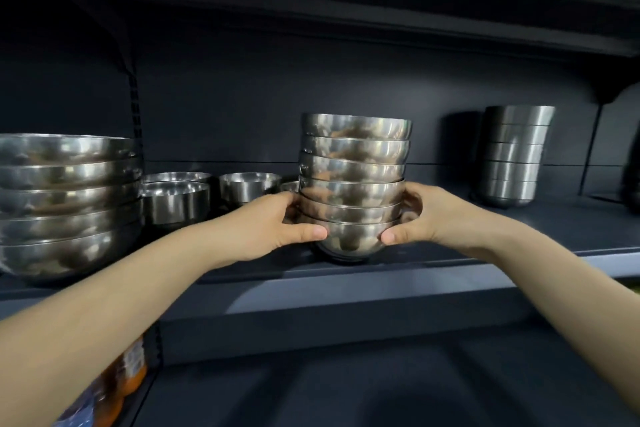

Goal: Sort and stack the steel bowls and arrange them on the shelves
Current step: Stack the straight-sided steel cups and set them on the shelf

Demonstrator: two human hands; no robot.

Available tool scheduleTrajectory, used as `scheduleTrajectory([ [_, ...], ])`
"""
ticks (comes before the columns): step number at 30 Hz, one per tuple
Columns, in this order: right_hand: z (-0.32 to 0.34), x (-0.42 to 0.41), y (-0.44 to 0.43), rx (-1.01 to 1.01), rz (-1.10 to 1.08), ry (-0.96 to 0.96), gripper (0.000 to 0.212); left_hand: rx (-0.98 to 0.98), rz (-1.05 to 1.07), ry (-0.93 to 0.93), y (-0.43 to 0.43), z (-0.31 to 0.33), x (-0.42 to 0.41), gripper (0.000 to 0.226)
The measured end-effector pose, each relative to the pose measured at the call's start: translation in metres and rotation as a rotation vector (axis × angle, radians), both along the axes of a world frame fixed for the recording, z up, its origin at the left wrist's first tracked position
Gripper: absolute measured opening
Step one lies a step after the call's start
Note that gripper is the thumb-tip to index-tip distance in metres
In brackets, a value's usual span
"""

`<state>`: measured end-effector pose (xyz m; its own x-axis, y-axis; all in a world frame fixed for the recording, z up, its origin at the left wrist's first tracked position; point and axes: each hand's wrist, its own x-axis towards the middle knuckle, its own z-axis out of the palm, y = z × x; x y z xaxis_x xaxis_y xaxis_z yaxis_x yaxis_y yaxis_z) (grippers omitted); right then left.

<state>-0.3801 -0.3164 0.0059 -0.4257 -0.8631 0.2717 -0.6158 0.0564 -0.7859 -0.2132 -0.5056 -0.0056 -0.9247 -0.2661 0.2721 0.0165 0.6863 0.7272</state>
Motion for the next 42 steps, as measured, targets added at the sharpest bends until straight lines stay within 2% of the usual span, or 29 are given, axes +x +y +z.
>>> scheduleTrajectory([
  [5,0.004,-0.038,0.034,0.016,-0.028,0.007,0.056,0.026,-0.078,-0.003,0.03,0.005,-0.045,0.026],
  [9,0.004,-0.078,0.062,0.018,-0.034,-0.004,0.058,0.008,-0.051,-0.025,0.057,0.004,-0.088,0.024],
  [12,0.005,-0.115,0.081,0.036,-0.032,-0.003,0.052,-0.001,-0.005,-0.025,0.076,0.003,-0.123,0.036],
  [17,0.005,-0.17,0.103,0.065,-0.034,-0.013,0.07,0.019,0.043,-0.034,0.107,0.0,-0.174,0.025],
  [20,0.002,-0.196,0.112,0.086,-0.019,-0.025,0.069,0.023,0.065,-0.051,0.118,-0.003,-0.196,0.028],
  [25,-0.002,-0.219,0.116,0.087,0.003,-0.048,0.051,0.0,0.083,-0.073,0.126,-0.005,-0.215,0.035],
  [29,-0.008,-0.224,0.116,0.069,0.021,-0.063,0.063,-0.008,0.108,-0.079,0.127,-0.006,-0.218,0.036],
  [34,-0.009,-0.219,0.118,0.096,0.055,-0.094,0.054,0.013,0.114,-0.095,0.131,-0.007,-0.213,0.022],
  [36,-0.009,-0.215,0.122,0.154,0.036,-0.087,0.05,-0.021,0.133,-0.126,0.133,-0.008,-0.206,0.032],
  [38,-0.012,-0.209,0.13,0.213,-0.002,-0.045,0.051,-0.116,0.209,-0.193,0.134,-0.007,-0.196,0.067],
  [39,-0.013,-0.204,0.134,0.233,-0.032,-0.008,0.057,-0.151,0.243,-0.227,0.136,-0.007,-0.19,0.077],
  [42,-0.012,-0.187,0.148,0.301,-0.183,0.121,0.081,-0.181,0.254,-0.23,0.141,-0.006,-0.164,0.067],
])
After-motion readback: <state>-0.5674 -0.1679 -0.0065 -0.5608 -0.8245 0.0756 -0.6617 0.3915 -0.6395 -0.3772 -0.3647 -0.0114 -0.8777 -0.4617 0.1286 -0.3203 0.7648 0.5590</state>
